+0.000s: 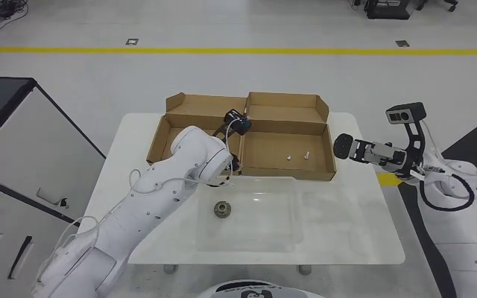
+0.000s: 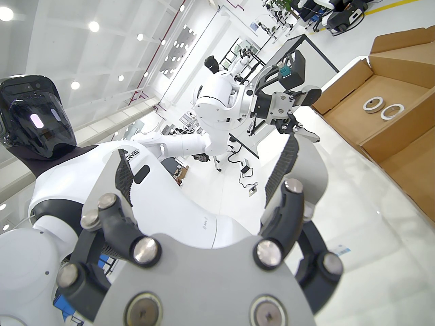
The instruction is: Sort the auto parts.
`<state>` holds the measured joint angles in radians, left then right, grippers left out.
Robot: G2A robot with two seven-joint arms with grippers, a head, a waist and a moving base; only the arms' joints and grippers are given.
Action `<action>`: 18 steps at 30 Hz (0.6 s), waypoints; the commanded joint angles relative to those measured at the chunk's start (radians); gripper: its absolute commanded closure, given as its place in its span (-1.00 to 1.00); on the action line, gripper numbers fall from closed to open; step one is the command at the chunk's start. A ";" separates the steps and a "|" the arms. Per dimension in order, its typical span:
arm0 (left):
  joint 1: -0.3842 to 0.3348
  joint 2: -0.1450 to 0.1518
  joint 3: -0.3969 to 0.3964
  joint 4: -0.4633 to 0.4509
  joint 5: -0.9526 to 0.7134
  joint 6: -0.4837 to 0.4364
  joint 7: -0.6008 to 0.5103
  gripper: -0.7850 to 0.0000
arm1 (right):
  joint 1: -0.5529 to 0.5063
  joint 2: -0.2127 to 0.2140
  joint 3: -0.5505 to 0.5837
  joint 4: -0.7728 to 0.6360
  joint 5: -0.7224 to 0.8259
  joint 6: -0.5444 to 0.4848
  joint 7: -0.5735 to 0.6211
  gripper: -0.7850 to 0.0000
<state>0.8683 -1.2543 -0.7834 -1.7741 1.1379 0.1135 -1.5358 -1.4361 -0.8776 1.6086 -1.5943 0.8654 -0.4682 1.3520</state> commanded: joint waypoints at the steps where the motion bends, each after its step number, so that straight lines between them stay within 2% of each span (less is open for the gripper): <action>1: 0.000 0.000 -0.001 0.000 0.001 -0.001 0.000 -1.00 | 0.000 0.000 0.000 0.000 0.000 0.000 0.000 -1.00; 8: 0.000 0.000 -0.001 0.000 0.001 -0.001 0.000 -1.00 | 0.000 0.000 0.000 0.000 0.000 0.000 0.000 -1.00; 12: -0.002 0.000 0.014 0.000 -0.002 -0.067 0.000 -1.00 | 0.000 0.000 0.000 0.000 0.000 0.000 0.000 -1.00; 13: -0.006 0.001 0.023 0.027 -0.017 -0.068 0.000 -1.00 | 0.000 0.000 0.000 0.000 0.000 0.000 0.000 -1.00; 18: -0.106 0.012 0.128 0.076 -0.137 -0.086 0.000 -1.00 | 0.000 0.000 0.000 0.000 0.000 0.000 0.000 -1.00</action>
<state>0.7924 -1.2466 -0.6940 -1.7123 1.0403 0.0280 -1.5361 -1.4361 -0.8776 1.6086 -1.5943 0.8654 -0.4682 1.3520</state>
